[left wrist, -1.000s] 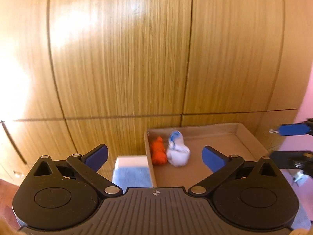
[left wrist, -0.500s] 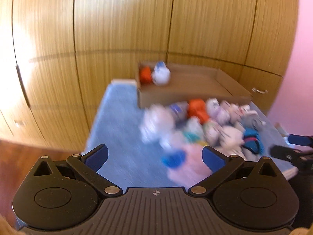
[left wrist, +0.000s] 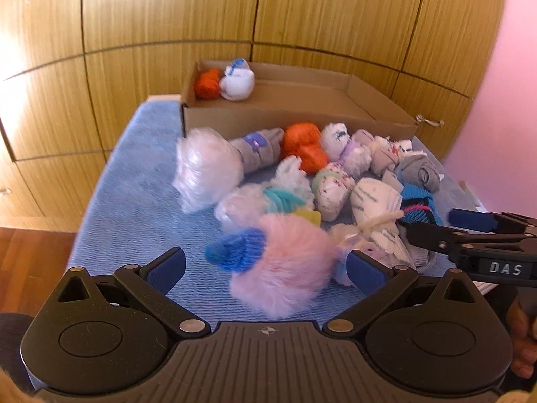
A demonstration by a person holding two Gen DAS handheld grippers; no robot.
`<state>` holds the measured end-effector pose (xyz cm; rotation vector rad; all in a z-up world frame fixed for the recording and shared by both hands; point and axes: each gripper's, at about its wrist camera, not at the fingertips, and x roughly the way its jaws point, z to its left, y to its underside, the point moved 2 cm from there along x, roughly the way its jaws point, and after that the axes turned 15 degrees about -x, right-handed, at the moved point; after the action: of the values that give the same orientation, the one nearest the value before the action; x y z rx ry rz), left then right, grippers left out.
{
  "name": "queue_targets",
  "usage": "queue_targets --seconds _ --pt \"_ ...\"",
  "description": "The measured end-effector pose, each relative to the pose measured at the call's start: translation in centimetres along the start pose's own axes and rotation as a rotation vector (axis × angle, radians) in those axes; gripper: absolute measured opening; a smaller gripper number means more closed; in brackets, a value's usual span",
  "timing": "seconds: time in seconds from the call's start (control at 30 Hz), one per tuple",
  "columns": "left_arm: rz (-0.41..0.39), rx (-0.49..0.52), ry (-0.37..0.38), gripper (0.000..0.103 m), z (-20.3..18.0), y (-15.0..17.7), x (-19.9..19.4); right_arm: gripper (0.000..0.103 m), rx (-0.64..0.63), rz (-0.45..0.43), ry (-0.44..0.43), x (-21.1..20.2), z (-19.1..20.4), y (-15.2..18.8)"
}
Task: Organize objects
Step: 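Grasp the pink fluffy bundle with left gripper while right gripper grasps the blue knit sock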
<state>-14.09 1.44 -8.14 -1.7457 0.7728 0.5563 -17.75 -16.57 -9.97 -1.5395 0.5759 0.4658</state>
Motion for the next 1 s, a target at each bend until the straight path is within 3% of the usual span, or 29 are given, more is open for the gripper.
queue_targets --seconds 0.17,0.37,0.43,0.6,0.87,0.97,1.0 --pt "0.016 -0.036 0.043 0.098 0.5 -0.1 0.4 0.074 0.006 0.010 -0.016 0.5 0.1 -0.4" --pt "0.028 -0.043 0.104 0.081 0.3 0.2 0.1 0.065 0.014 0.012 -0.035 0.4 -0.1 -0.6" --pt "0.038 -0.044 0.132 0.071 0.1 0.1 0.1 0.060 0.018 0.022 -0.030 0.2 -0.3 -0.5" --pt "0.053 -0.048 0.175 0.066 0.0 0.1 0.5 0.059 0.029 0.016 -0.018 -0.4 -0.8 -0.3" --pt "0.071 -0.007 0.155 0.068 0.5 0.2 1.3 0.060 -0.022 0.031 -0.004 0.0 -0.1 -0.5" --pt "0.070 0.003 0.157 0.059 0.1 0.1 1.5 0.057 0.001 0.024 -0.004 0.1 -0.5 -0.6" --pt "0.069 0.012 0.156 0.051 -0.1 0.1 1.5 0.054 0.004 0.019 -0.009 0.0 -0.5 -0.6"
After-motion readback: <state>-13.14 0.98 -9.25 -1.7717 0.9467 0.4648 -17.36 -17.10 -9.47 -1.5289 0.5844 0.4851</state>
